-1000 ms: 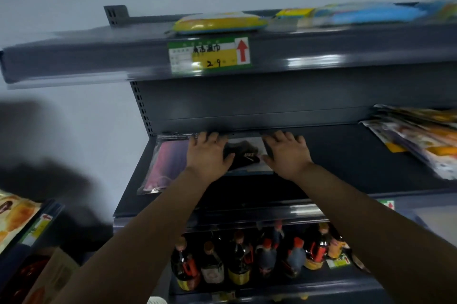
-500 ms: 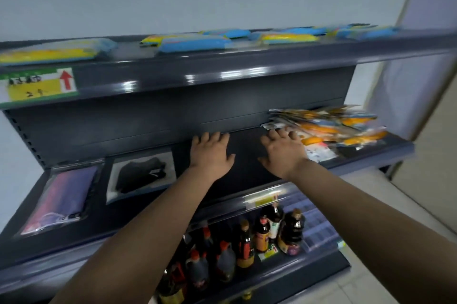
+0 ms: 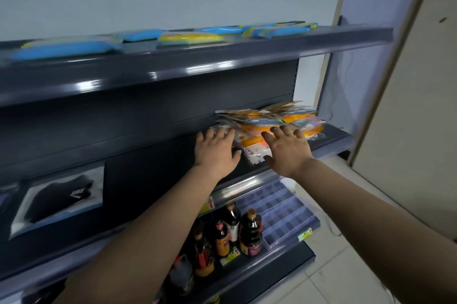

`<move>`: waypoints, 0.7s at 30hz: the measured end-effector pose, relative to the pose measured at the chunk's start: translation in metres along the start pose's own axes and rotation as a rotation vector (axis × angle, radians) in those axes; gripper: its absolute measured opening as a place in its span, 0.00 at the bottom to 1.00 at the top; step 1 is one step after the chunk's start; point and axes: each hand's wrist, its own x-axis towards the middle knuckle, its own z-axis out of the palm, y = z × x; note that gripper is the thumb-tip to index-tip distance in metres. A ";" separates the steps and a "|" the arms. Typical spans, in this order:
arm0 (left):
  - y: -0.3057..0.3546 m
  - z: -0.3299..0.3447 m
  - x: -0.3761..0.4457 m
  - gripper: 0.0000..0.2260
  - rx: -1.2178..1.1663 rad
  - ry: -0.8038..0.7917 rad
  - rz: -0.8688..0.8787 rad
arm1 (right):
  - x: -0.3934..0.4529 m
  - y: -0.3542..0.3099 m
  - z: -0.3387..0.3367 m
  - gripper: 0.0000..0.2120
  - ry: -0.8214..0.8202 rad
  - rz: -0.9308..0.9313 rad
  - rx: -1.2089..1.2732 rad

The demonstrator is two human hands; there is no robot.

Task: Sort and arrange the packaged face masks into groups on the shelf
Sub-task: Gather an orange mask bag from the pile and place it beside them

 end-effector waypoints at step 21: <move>0.050 0.038 0.168 0.26 -0.004 -0.006 -0.076 | 0.133 0.121 0.053 0.25 -0.015 -0.046 0.113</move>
